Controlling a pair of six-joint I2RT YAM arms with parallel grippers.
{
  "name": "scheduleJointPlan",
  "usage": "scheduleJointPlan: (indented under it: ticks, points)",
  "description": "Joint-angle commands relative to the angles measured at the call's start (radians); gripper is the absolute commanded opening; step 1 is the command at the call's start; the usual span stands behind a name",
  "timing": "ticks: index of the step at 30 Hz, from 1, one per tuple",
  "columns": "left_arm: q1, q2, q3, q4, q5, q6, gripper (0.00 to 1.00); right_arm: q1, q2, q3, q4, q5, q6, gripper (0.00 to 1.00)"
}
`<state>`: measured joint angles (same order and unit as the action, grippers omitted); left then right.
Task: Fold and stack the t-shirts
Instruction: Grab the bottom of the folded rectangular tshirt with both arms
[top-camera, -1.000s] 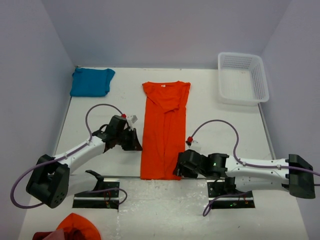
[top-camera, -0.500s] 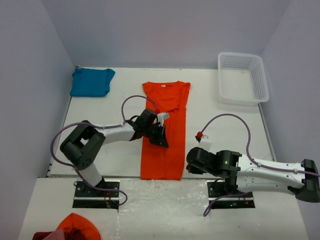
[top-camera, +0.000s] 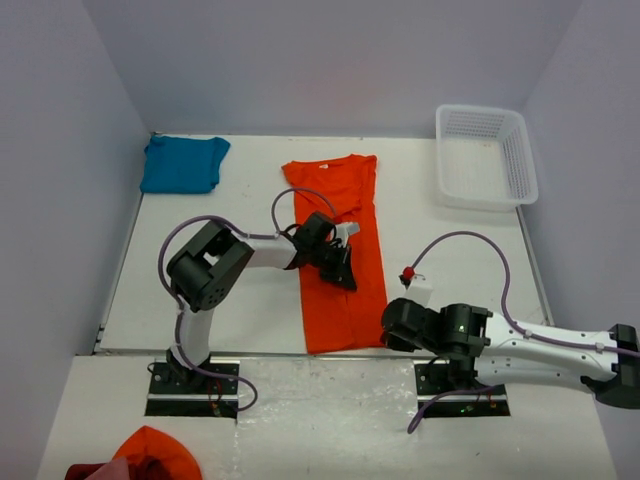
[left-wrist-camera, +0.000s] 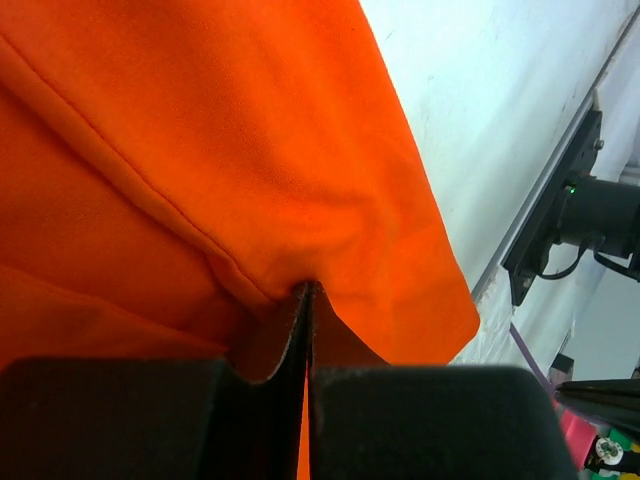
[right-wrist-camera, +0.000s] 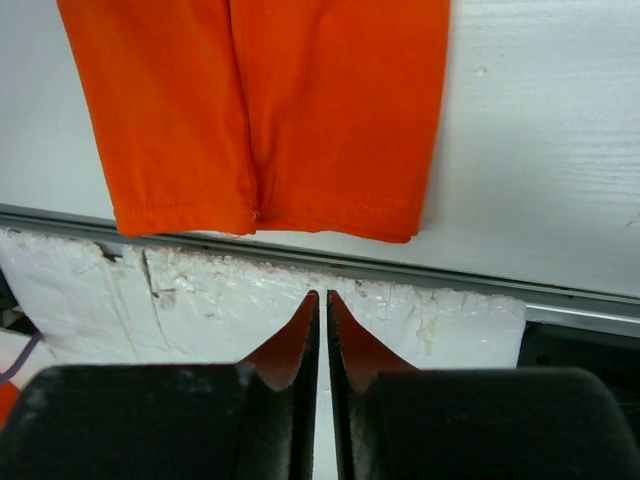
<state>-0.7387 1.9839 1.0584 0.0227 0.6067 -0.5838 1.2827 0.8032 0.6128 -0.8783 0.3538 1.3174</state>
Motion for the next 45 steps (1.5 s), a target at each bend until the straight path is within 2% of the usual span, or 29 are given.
scheduleJointPlan:
  ticks: [1, 3, 4, 6, 9, 14, 18, 24, 32, 39, 45]
  points:
    - [0.018, 0.07, 0.043, 0.002, -0.053, 0.055, 0.0, 0.004, 0.027, 0.007, -0.022, 0.039, 0.025, 0.09]
    - [0.038, 0.073, 0.046, -0.006, -0.056, 0.058, 0.0, 0.003, 0.04, 0.002, -0.022, 0.042, 0.025, 0.23]
    - [0.048, 0.072, 0.046, -0.009, -0.056, 0.061, 0.0, 0.001, 0.045, 0.001, -0.022, 0.042, 0.029, 0.33]
    - [0.077, 0.058, 0.034, -0.013, -0.051, 0.071, 0.0, -0.013, 0.06, -0.013, -0.022, 0.037, 0.043, 0.41]
    - [0.102, 0.032, 0.022, -0.062, -0.076, 0.096, 0.0, -0.066, 0.092, -0.044, -0.01, 0.025, 0.036, 0.44]
    - [0.124, 0.0, -0.009, -0.078, -0.07, 0.11, 0.0, -0.154, 0.122, -0.097, 0.128, -0.016, -0.03, 0.47]
    - [0.125, -0.011, -0.017, -0.081, -0.064, 0.113, 0.0, -0.187, 0.142, -0.125, 0.277, -0.07, -0.121, 0.53]
    - [0.124, -0.049, -0.035, -0.083, -0.053, 0.111, 0.0, -0.235, 0.217, -0.079, 0.334, -0.093, -0.207, 0.65]
    - [0.122, -0.172, -0.069, -0.113, -0.059, 0.116, 0.0, -0.336, 0.272, -0.105, 0.446, -0.162, -0.273, 0.65]
    - [0.116, -0.192, -0.066, -0.124, -0.056, 0.111, 0.0, -0.341, 0.327, -0.142, 0.596, -0.269, -0.265, 0.55]
    - [0.11, -0.207, -0.084, -0.125, -0.068, 0.105, 0.0, -0.339, 0.335, -0.171, 0.619, -0.28, -0.248, 0.5]
